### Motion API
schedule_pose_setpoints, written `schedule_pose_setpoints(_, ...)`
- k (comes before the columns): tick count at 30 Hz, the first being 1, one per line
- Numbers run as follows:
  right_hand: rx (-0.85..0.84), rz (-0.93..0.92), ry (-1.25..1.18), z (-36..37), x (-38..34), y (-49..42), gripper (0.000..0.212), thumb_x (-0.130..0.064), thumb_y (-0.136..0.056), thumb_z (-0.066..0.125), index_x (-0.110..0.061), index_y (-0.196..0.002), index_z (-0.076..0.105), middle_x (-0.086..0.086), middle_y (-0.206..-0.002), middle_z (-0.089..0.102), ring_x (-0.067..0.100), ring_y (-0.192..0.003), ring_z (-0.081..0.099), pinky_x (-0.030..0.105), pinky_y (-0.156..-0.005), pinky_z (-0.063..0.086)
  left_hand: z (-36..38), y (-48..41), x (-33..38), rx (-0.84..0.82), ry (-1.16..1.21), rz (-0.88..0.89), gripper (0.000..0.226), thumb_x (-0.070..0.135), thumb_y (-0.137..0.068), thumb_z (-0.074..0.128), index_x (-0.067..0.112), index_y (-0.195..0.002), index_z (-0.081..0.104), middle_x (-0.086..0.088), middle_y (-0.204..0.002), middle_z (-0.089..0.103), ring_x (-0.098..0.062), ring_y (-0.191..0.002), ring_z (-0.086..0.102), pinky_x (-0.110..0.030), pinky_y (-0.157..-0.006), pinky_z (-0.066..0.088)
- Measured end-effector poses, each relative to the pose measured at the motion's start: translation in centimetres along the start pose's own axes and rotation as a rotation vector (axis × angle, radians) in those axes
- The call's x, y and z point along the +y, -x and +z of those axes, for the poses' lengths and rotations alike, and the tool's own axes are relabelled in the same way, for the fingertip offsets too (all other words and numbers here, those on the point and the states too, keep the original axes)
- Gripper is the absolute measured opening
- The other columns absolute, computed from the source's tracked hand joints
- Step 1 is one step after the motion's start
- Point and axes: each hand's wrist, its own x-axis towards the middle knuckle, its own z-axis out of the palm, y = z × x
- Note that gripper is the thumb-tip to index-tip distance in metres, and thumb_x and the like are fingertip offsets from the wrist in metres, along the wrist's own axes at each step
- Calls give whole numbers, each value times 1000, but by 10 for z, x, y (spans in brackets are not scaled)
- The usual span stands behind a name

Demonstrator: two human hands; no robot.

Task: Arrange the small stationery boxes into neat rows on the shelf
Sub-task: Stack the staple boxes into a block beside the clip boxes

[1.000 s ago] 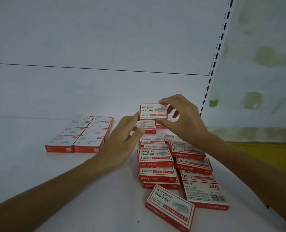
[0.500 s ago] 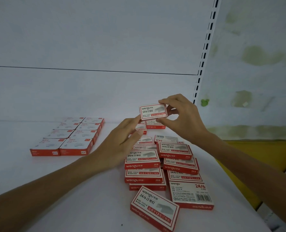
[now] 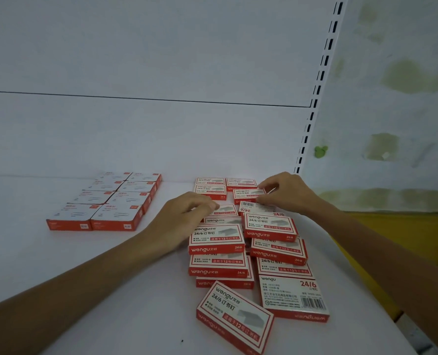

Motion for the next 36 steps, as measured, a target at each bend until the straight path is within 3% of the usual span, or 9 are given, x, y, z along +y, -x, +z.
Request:
schedule_pose_setpoints(4, 22, 15, -28, 1, -2, -4, 30, -28, -77, 71, -14, -103, 68, -6, -87, 60, -1, -69, 51, 10, -53, 33, 1, 0, -3, 12, 68, -35, 24, 32, -93, 44, 26, -106, 63, 23, -98, 50, 3, -78, 56, 0, -53, 41)
schedule_pose_setpoints(12, 44, 39, -41, 8, -11, -11, 26, -25, -76, 73, -10, -97, 68, -3, -88, 60, 6, -75, 54, 10, -53, 35, 2, 2, -6, 65, 51, -19, 22, 32, -93, 43, 26, -103, 62, 18, -105, 47, 11, -79, 51, 5, -55, 36)
schedule_pose_setpoints(15, 41, 43, -43, 9, -11, -12, 26, -25, -76, 73, -11, -98, 68, -2, -91, 61, 7, -79, 54, 10, -53, 34, 1, 2, -7, 83, 23, -13, 19, 33, -93, 43, 28, -99, 61, 22, -97, 46, 14, -77, 52, 8, -55, 32)
schedule_pose_setpoints(18, 32, 47, -56, 9, -11, -12, 26, -25, -77, 72, -11, -98, 67, -3, -90, 59, 5, -74, 54, 10, -50, 35, 1, 2, -8, 50, 17, -6, 17, 32, -94, 42, 32, -94, 60, 29, -89, 43, 30, -70, 45, 7, -53, 33)
schedule_pose_setpoints(23, 34, 57, -47, 10, -10, -13, 27, -26, -77, 72, -11, -99, 65, -3, -91, 58, 7, -78, 53, 11, -52, 34, 0, 4, -7, 54, 40, 40, 28, 25, -94, 42, 37, -73, 56, 37, -69, 58, 25, -71, 51, 3, -54, 38)
schedule_pose_setpoints(25, 43, 70, -38, 11, -10, -12, 27, -27, -77, 72, -10, -97, 64, -3, -90, 56, 8, -79, 52, 12, -53, 34, -1, 3, -7, 73, 41, 34, 24, 27, -94, 42, 35, -78, 57, 29, -77, 58, 12, -74, 58, 1, -54, 40)
schedule_pose_setpoints(27, 49, 69, -32, 12, -10, -12, 26, -27, -78, 71, -11, -95, 63, -3, -89, 55, 9, -80, 51, 12, -53, 34, -4, 1, -10, 84, 39, -6, 19, 30, -94, 41, 31, -92, 60, 20, -99, 54, -1, -84, 58, -5, -56, 43)
schedule_pose_setpoints(30, 44, 76, -36, 13, -9, -11, 22, -27, -78, 71, -12, -89, 61, -3, -87, 56, 7, -77, 51, 14, -54, 35, -6, -2, -13, 86, 6, -49, 22, 23, -95, 40, 23, -103, 60, 6, -119, 54, -13, -105, 53, -18, -75, 44)
schedule_pose_setpoints(36, 36, -78, -68, 11, -22, -1, 13, -28, -78, 70, -20, -81, 60, -14, -77, 56, 1, -70, 52, 14, -56, 35, -11, 0, -17, 134, -284, 70, 22, 15, -93, 45, 23, -106, 61, 1, -123, 56, -8, -93, 50, -13, -66, 37)
